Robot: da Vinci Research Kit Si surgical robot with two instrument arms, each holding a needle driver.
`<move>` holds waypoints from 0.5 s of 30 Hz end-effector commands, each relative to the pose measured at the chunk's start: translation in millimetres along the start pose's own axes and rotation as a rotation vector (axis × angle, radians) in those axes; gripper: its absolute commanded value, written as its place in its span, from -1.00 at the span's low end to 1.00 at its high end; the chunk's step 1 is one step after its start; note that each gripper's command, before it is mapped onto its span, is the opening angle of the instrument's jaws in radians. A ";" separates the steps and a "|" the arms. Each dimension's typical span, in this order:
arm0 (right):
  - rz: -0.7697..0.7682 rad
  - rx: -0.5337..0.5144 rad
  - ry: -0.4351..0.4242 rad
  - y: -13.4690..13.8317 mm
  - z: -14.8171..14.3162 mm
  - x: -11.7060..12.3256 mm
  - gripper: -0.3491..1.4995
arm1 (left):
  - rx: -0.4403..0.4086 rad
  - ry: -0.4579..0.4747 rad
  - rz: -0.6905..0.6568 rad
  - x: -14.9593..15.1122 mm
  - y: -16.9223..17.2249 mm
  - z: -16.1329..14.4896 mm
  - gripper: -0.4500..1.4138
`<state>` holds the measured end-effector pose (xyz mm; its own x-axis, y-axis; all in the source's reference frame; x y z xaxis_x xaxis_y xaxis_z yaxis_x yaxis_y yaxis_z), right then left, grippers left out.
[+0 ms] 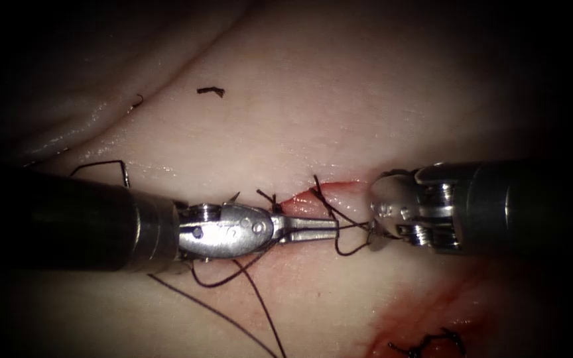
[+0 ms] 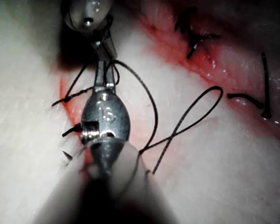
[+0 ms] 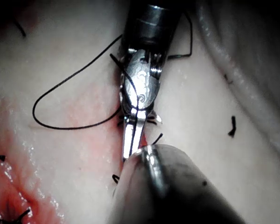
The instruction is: Wound Closure
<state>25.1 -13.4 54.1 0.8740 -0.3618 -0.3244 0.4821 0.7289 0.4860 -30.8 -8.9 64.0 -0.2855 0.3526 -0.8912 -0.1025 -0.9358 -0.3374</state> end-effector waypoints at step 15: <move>0.002 -0.026 0.182 3.1 -2.1 1.4 -1.00 | -0.038 -0.060 0.027 -2.9 4.8 4.1 -1.00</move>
<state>27.0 -10.3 52.8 0.8494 -0.2486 -0.4654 0.4742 0.7466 0.4666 -34.0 -14.2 65.7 -0.3471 0.3262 -0.8792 -0.0588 -0.9433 -0.3268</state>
